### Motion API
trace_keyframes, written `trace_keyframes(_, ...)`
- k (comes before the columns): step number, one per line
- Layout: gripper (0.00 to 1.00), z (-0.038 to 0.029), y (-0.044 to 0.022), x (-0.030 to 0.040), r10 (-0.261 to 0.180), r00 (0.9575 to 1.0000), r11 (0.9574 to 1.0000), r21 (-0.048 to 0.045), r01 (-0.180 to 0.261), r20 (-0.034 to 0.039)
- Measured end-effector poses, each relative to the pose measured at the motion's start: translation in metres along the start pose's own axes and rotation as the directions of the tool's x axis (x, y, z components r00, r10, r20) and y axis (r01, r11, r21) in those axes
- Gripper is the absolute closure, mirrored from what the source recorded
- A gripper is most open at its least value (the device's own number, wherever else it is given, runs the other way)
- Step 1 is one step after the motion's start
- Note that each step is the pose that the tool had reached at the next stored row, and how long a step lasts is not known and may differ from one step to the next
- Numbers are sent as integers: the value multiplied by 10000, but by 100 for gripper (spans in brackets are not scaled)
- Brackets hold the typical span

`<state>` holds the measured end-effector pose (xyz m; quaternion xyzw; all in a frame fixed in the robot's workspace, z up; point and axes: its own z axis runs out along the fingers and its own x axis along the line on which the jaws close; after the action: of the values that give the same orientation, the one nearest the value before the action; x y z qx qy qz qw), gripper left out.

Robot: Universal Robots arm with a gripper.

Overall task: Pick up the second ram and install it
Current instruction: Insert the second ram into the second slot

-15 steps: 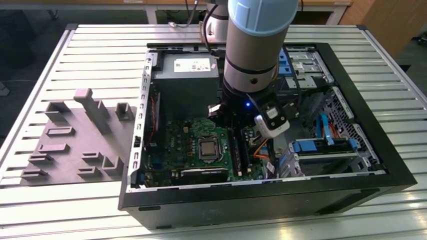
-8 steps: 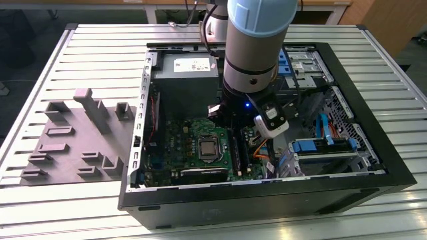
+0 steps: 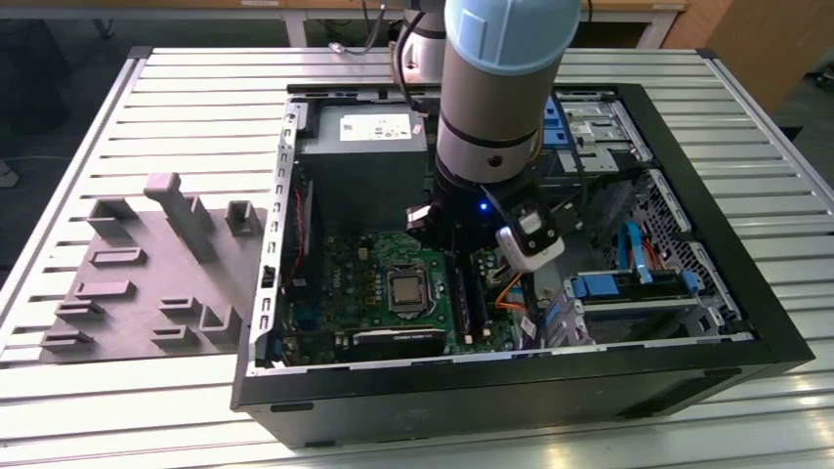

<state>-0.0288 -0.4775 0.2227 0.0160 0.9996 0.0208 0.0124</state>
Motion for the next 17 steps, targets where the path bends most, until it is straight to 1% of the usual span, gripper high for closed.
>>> trace_keyframes(7,88,6,0,0,0,10000,10000,-3,0,0)
trace_keyframes(11,88,9,0,1,2,10000,10000,-46,-2,0)
trace_keyframes(17,88,23,-1,0,1,10000,10000,-42,-1,0)
